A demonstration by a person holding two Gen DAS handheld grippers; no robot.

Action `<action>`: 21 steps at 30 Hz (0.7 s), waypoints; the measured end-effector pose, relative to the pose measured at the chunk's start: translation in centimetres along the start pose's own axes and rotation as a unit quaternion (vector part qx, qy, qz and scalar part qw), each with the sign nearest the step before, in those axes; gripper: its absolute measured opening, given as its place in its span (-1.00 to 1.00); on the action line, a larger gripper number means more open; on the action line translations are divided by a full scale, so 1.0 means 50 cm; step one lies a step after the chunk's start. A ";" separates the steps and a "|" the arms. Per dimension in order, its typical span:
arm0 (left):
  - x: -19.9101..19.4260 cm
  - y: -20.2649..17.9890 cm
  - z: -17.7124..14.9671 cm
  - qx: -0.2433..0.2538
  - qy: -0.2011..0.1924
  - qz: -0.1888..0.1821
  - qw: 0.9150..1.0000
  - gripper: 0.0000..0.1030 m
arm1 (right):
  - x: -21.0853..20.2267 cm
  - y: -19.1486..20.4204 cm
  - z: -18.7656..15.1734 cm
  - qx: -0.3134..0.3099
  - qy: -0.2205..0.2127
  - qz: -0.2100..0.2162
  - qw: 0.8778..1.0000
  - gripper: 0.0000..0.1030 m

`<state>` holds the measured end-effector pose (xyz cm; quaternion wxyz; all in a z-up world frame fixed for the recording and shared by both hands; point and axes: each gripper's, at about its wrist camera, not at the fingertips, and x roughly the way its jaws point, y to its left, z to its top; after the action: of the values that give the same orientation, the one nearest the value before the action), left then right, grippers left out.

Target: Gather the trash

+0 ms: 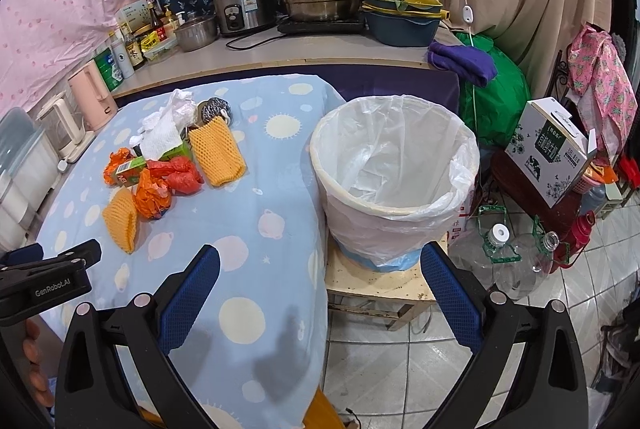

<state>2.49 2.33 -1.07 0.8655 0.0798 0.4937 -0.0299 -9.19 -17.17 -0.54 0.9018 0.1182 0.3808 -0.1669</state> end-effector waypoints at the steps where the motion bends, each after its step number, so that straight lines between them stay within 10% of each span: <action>1: 0.007 0.007 0.004 -0.007 0.005 -0.003 1.000 0.85 | 0.010 0.005 0.001 0.000 0.000 0.001 1.000 0.87; 21: 0.194 0.196 0.090 -0.160 0.062 -0.042 0.984 0.85 | 0.159 0.146 0.085 -0.033 0.016 0.025 0.999 0.87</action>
<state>12.55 11.49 -6.09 0.8328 -0.0784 0.5477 0.0178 1.61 -13.60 -2.78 0.9030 0.1009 0.3970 -0.1299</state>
